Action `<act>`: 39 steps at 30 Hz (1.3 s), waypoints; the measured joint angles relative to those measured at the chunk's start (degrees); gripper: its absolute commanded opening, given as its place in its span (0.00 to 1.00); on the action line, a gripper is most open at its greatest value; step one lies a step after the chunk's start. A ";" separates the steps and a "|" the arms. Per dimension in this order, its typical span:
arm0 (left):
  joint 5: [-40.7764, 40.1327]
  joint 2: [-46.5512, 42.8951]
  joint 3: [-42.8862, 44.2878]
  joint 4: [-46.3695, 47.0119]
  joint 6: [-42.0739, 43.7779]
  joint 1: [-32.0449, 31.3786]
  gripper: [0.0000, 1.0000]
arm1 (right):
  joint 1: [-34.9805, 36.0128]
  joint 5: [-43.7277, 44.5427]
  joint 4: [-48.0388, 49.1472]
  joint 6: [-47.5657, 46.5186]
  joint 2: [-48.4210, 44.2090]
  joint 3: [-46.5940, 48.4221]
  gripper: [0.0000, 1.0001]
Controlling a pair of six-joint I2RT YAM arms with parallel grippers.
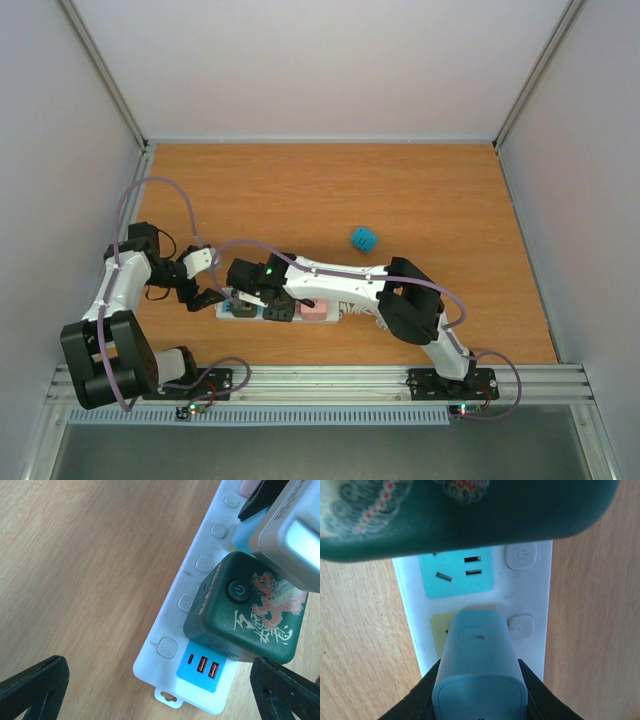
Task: Insert the plug
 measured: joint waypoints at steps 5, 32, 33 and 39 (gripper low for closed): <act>0.20 -0.02 0.00 -0.09 0.04 0.00 1.00 | -0.24 -0.07 -1.03 -0.39 0.96 1.22 0.01; 1.07 -0.13 0.98 -1.27 1.44 0.15 1.00 | -4.20 -6.29 -3.45 -0.52 8.39 12.81 0.98; 1.07 -0.17 1.27 -1.27 1.42 0.15 1.00 | -4.20 -6.32 -3.04 -0.59 8.37 13.81 0.98; 1.20 -1.36 1.44 -1.84 1.49 0.15 1.00 | -4.20 -6.56 -0.50 -0.35 5.77 14.67 0.98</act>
